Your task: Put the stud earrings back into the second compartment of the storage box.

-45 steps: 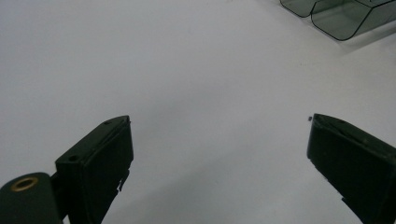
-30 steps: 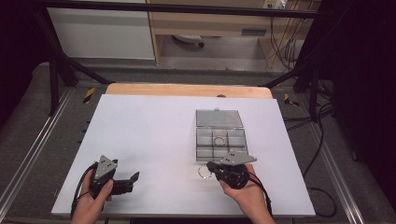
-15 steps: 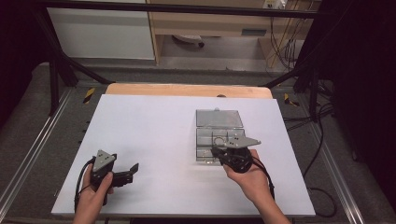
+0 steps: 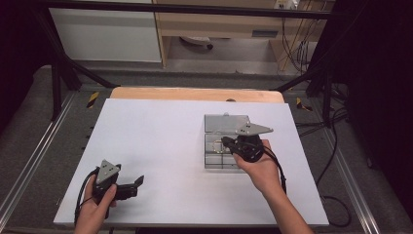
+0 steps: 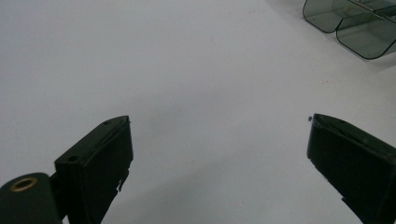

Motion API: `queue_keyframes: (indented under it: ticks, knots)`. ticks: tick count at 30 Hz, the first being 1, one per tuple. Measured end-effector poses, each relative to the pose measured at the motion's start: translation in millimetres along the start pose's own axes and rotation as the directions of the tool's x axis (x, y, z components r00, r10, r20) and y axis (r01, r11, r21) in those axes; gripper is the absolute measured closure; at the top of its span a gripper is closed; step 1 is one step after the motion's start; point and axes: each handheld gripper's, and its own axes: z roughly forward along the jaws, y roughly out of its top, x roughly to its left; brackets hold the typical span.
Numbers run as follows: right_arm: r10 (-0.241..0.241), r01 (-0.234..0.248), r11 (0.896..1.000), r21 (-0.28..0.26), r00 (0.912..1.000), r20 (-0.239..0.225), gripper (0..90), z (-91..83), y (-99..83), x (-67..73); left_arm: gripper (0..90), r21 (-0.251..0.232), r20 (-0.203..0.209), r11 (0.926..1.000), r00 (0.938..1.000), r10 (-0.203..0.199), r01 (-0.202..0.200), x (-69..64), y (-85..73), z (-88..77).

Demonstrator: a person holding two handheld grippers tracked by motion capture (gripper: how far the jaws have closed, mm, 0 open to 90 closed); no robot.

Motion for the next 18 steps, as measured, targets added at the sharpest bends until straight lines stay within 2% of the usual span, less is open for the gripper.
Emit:
queue_keyframes:
  ticks: [3,6,12,18]
  knots:
    - [-0.004,0.005,1.000,-0.022,0.9989,0.046,87.3,4.9,10.3,-10.0,7.4,0.003,0.006,1.0000,0.9999,0.008,-0.008,-2.7,0.1,-0.1]
    - [0.003,-0.001,0.999,-0.032,0.9976,0.069,87.2,9.0,16.6,-17.7,7.3,-0.002,0.015,0.9999,0.9998,0.013,-0.013,-4.5,-0.1,-1.3]
    - [0.015,-0.013,1.000,-0.028,0.9966,0.081,87.3,16.9,22.2,-26.6,7.1,-0.022,0.020,0.9997,0.9997,0.012,-0.011,-4.9,0.9,-5.3]
    - [0.034,-0.031,0.999,-0.032,0.9930,0.113,87.2,28.9,26.3,-41.3,7.1,-0.023,0.023,0.9997,0.9997,0.006,-0.005,-4.2,0.7,-5.9]
